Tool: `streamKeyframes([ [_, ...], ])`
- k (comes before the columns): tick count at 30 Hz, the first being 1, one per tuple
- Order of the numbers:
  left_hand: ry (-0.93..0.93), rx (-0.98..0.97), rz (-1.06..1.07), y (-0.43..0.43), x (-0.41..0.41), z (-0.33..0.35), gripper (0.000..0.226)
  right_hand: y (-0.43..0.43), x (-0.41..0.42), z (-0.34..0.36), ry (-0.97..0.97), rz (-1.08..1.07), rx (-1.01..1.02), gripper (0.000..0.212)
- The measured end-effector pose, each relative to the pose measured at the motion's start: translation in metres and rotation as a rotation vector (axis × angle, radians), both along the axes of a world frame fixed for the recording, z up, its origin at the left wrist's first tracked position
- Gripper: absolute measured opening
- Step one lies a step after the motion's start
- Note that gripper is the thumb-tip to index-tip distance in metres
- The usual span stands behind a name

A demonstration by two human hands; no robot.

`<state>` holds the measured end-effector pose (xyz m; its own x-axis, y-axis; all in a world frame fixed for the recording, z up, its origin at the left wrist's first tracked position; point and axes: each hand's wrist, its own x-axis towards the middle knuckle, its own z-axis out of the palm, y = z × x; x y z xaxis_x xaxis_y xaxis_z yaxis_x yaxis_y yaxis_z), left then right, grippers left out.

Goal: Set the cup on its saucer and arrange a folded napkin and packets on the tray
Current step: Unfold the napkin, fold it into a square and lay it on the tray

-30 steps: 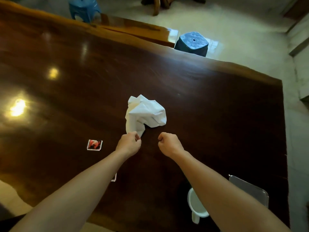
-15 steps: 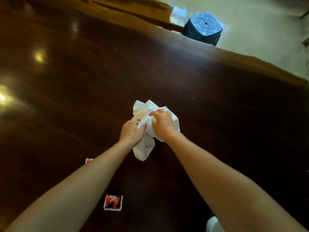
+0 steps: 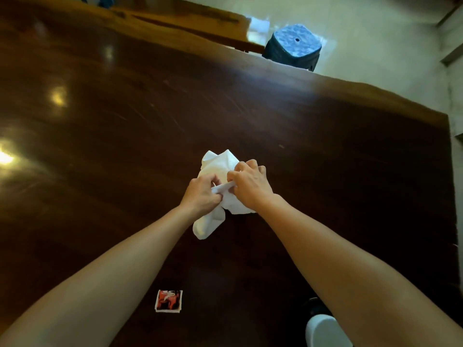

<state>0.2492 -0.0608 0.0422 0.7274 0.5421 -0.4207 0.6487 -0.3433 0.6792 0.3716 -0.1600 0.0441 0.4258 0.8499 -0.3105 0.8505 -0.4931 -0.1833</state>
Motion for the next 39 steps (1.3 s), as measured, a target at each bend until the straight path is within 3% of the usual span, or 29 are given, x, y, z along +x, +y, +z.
streamKeyframes([
  [3,-0.031,0.077,-0.068,-0.008,-0.001,0.031,0.014,-0.018,0.001,0.031,-0.063,-0.017,0.06,0.019],
  [5,-0.041,0.176,-0.116,-0.012,-0.001,0.057,0.012,-0.031,0.004,0.056,-0.051,-0.049,0.134,0.004],
  [10,-0.037,0.559,-0.212,-0.02,-0.001,0.131,0.013,-0.068,0.029,0.129,0.037,-0.233,0.383,0.024],
  [19,-0.09,0.94,-0.112,-0.041,-0.021,0.208,0.018,-0.149,0.044,0.196,-0.127,-0.314,0.513,0.011],
  [23,-0.062,1.056,-0.082,-0.04,-0.022,0.233,0.01,-0.162,0.057,0.22,-0.27,-0.315,0.473,0.021],
  [27,-0.12,1.197,0.018,-0.034,-0.011,0.277,0.014,-0.173,0.073,0.265,-0.411,-0.392,0.58,0.021],
  [29,-0.202,1.167,0.09,-0.025,-0.003,0.302,0.015,-0.181,0.082,0.287,-0.498,-0.441,0.627,0.021],
  [33,-0.421,0.905,0.253,-0.003,0.003,0.344,0.023,-0.199,0.094,0.329,-0.676,-0.538,0.745,0.009],
  [37,-0.604,0.839,0.289,0.0,-0.013,0.357,0.025,-0.213,0.099,0.339,-0.696,-0.535,0.825,0.009],
  [39,-0.605,0.786,0.279,-0.003,-0.029,0.341,0.026,-0.219,0.095,0.319,-0.652,-0.481,0.801,0.014],
])
